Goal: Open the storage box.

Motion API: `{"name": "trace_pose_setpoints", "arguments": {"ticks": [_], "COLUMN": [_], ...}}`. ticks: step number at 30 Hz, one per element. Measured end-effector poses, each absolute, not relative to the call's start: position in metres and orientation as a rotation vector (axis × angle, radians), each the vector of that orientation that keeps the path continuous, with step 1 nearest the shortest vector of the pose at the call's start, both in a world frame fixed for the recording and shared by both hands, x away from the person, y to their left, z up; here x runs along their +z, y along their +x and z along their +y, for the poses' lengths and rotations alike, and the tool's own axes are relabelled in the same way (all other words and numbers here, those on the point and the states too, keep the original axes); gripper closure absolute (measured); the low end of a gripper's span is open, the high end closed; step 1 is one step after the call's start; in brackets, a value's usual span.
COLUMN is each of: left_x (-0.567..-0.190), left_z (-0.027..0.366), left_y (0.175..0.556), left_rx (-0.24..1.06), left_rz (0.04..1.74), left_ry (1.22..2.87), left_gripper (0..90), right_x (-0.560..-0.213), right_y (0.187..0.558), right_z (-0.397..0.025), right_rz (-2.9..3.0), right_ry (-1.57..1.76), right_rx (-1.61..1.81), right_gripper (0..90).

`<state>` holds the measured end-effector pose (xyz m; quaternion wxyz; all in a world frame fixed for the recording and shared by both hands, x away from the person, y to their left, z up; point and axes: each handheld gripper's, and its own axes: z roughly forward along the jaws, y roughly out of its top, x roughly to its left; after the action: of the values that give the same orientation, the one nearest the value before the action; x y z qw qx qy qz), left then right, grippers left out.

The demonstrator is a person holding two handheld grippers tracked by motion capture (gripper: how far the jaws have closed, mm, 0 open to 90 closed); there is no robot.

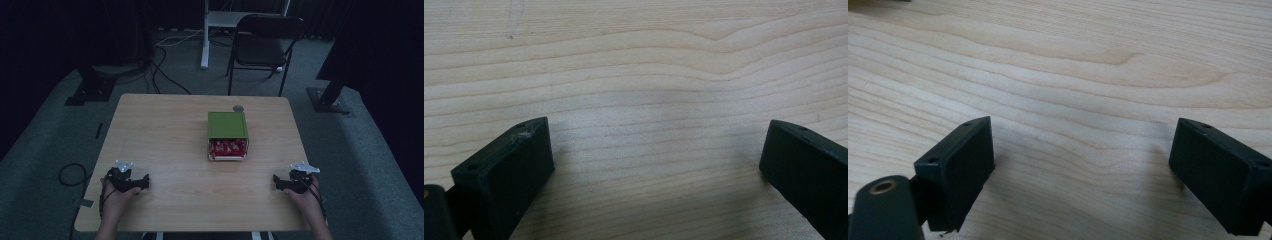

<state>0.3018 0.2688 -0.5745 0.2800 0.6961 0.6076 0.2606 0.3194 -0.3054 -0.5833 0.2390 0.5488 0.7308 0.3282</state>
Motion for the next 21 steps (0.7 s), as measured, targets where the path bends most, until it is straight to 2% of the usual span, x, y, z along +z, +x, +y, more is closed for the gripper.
{"name": "trace_pose_setpoints", "arguments": {"ticks": [11, 15, 21], "left_x": [-0.574, -0.571, -0.567], "left_z": [0.266, 0.258, 0.241], "left_y": [0.302, 0.302, 0.302], "left_rx": [0.691, 0.687, 0.692], "left_rz": [1.584, 1.517, 1.443], "left_ry": [1.898, 1.926, 1.975], "left_gripper": [1.8, 5.2, 5.2], "right_x": [-0.583, -0.583, -0.583], "right_y": [0.319, 0.319, 0.319], "right_z": [-0.305, -0.305, -0.306], "right_rz": [2.0, 2.0, 2.001], "right_ry": [1.503, 1.503, 1.503], "right_rx": [0.899, 0.898, 0.899], "right_gripper": [10.4, 10.5, 10.5]}}
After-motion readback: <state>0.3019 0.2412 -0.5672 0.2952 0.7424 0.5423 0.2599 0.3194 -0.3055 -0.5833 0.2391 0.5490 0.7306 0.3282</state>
